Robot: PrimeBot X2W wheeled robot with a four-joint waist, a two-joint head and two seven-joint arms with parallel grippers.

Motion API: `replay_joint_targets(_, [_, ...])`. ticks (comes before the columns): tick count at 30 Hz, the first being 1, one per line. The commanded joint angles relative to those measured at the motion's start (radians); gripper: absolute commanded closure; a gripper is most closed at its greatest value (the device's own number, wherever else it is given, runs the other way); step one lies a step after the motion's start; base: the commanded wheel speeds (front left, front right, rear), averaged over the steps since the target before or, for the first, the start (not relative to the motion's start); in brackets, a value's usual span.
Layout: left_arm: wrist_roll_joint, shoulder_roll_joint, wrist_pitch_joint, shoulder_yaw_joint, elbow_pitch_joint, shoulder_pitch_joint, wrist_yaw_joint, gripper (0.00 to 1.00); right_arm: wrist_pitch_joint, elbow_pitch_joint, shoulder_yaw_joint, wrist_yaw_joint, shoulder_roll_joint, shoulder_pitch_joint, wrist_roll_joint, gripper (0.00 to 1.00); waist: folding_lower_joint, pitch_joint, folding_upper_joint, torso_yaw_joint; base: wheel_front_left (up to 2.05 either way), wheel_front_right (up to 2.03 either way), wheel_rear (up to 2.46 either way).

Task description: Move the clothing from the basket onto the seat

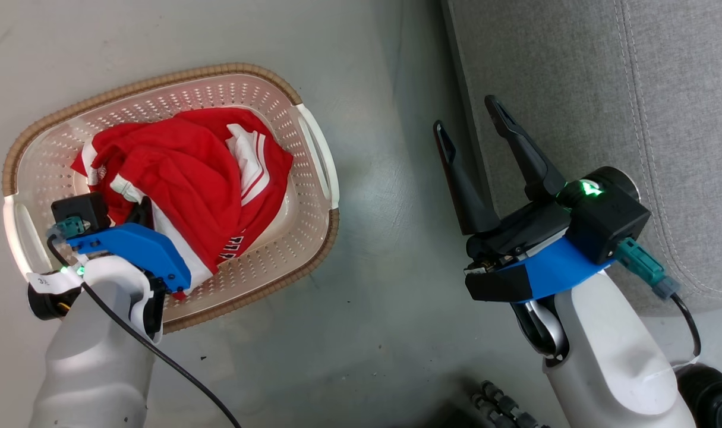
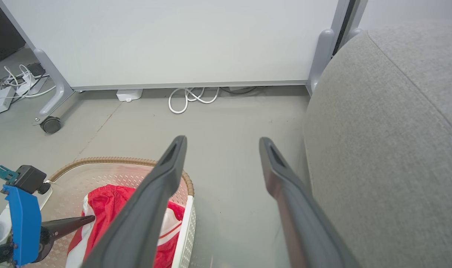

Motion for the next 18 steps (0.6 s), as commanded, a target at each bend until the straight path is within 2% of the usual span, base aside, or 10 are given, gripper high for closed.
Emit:
replay_joint_targets(1, [-0.005,0.003,-0.008,-0.002,0.003,-0.019,-0.002,1.00,-0.004,-0.004,0.000,0.000,-0.001,-0.016,0.005,0.00,-0.0002,0.000,0.0000,0.001,0.00,0.00,0.00])
replay_joint_targets(10, [-0.016,-0.017,-0.038,-0.027,0.031,-0.029,-0.020,1.00,-0.004,0.019,-0.003,0.000,-0.001,-0.012,0.002,0.00,-0.0002,-0.045,0.0000,0.021,0.00,0.00,0.00])
replay_joint_targets(18, [-0.031,-0.059,-0.080,-0.080,0.028,0.021,-0.029,1.00,-0.004,0.068,-0.007,0.000,-0.002,0.027,-0.017,0.00,-0.0002,-0.211,0.0000,0.063,0.00,0.00,0.00])
